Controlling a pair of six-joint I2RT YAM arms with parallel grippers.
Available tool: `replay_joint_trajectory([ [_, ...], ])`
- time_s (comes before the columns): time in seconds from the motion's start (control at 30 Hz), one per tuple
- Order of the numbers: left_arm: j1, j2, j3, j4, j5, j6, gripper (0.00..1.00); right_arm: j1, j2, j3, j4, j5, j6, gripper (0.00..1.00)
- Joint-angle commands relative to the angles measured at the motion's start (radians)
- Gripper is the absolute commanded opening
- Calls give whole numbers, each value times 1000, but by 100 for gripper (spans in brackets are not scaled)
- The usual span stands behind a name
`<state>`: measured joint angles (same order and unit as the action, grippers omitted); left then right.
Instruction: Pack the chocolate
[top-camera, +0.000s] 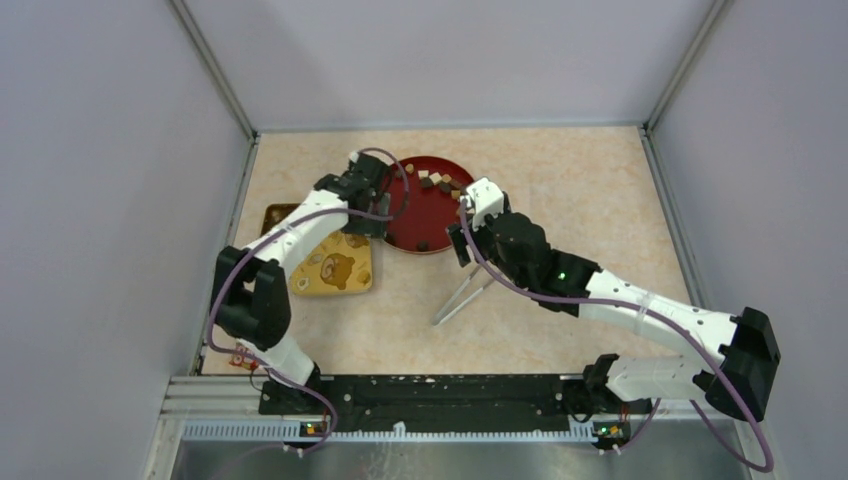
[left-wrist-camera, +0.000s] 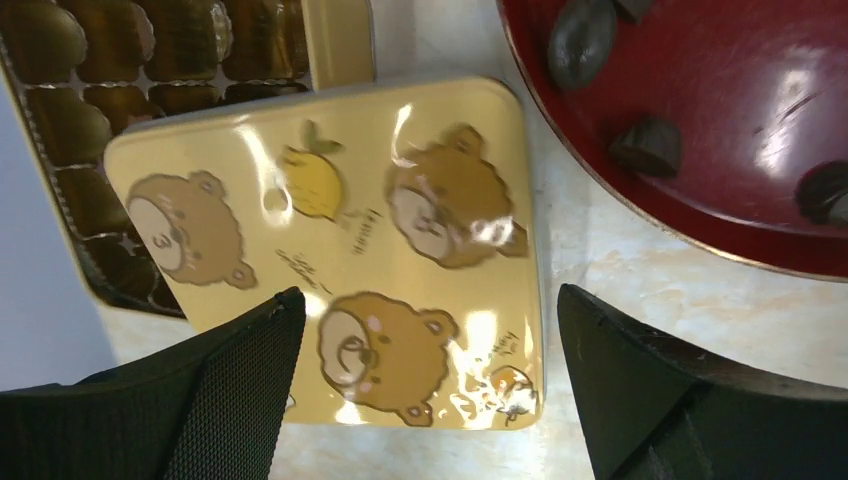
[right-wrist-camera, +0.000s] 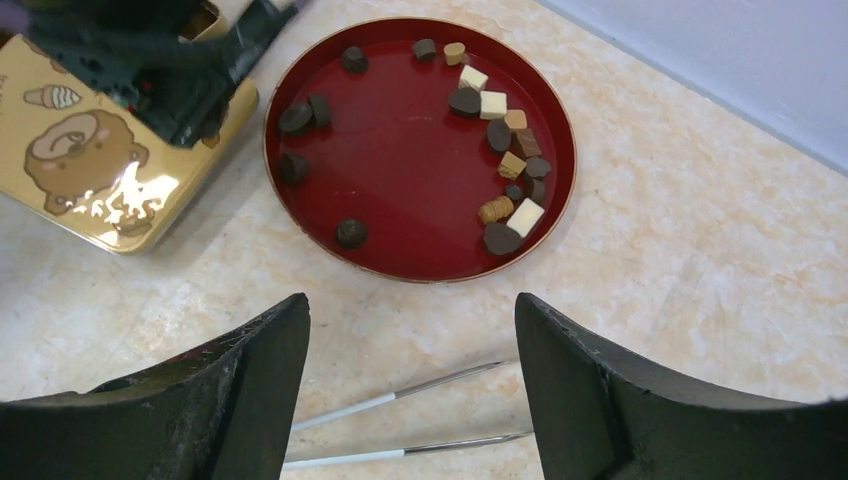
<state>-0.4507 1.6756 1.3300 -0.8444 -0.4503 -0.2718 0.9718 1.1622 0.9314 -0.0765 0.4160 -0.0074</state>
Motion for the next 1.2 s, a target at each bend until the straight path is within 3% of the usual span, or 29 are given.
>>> replay_joint_trajectory([
  [0.0, 175, -142, 3, 109, 251, -26, 99, -8, 6, 8, 24, -36, 54, 73],
  [0.17, 420, -224, -25, 181, 459, -73, 99, -11, 66, 12, 44, -118, 122, 73],
  [0.3, 565, -220, -52, 195, 527, -111, 99, -20, 138, 24, 69, -238, 203, 74],
  [0.5, 714, -192, -95, 248, 626, -157, 99, -34, 287, 71, 104, -381, 323, 74],
  [0.73, 770, -170, -98, 238, 672, -139, 99, -125, 537, 264, -73, -372, 456, 71],
  [1.03, 818, -179, -97, 237, 700, -133, 99, -230, 839, 561, -194, -273, 446, 43],
  [1.17, 820, -173, -99, 236, 736, -134, 99, -260, 970, 710, -251, -273, 451, 18],
])
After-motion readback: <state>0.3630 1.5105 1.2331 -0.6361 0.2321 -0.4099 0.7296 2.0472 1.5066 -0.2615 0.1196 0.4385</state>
